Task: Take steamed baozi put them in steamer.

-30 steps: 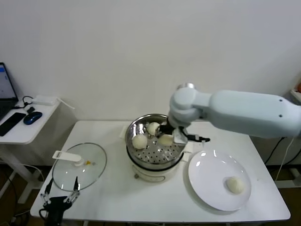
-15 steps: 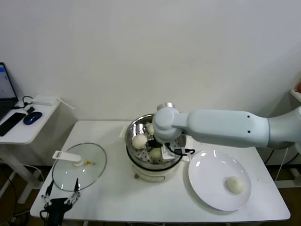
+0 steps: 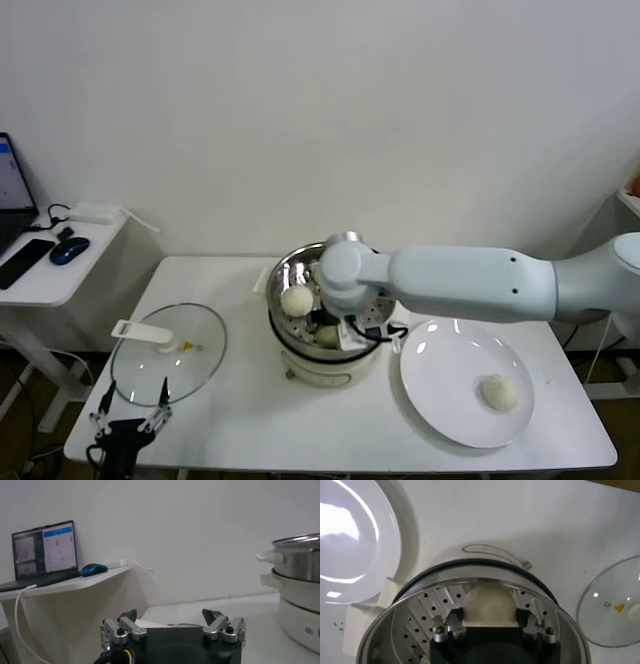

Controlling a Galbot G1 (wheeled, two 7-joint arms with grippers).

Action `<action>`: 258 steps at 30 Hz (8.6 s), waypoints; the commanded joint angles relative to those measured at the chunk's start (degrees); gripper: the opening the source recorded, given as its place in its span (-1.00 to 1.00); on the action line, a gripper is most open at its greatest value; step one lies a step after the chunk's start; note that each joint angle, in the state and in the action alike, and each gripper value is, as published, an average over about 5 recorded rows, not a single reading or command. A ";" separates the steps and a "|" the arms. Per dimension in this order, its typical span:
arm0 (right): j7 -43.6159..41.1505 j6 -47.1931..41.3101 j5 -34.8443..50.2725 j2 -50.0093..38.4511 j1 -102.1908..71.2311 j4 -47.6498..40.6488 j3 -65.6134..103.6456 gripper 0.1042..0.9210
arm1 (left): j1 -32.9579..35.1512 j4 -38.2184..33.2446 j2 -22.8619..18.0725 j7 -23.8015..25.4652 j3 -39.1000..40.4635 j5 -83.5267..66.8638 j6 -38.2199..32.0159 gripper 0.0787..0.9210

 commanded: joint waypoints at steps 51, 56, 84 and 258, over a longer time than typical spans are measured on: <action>0.50 -33.41 56.09 -35.07 23.73 -10.53 -24.44 0.76 | -1.75 -1.42 1.32 -0.55 1.25 0.57 -1.46 0.77; 1.06 -33.94 47.53 -40.67 12.97 -9.59 -17.07 0.76 | -1.82 -1.23 1.12 -0.43 1.45 1.21 -1.51 0.77; 4.02 -35.83 37.75 -38.80 -20.44 -15.49 6.65 0.76 | -1.61 0.24 0.46 0.18 1.56 0.75 -0.89 0.77; 41.61 -25.38 57.79 -31.98 -65.29 2.79 77.82 0.76 | -3.70 -3.00 -0.98 1.87 3.38 2.42 -4.57 0.77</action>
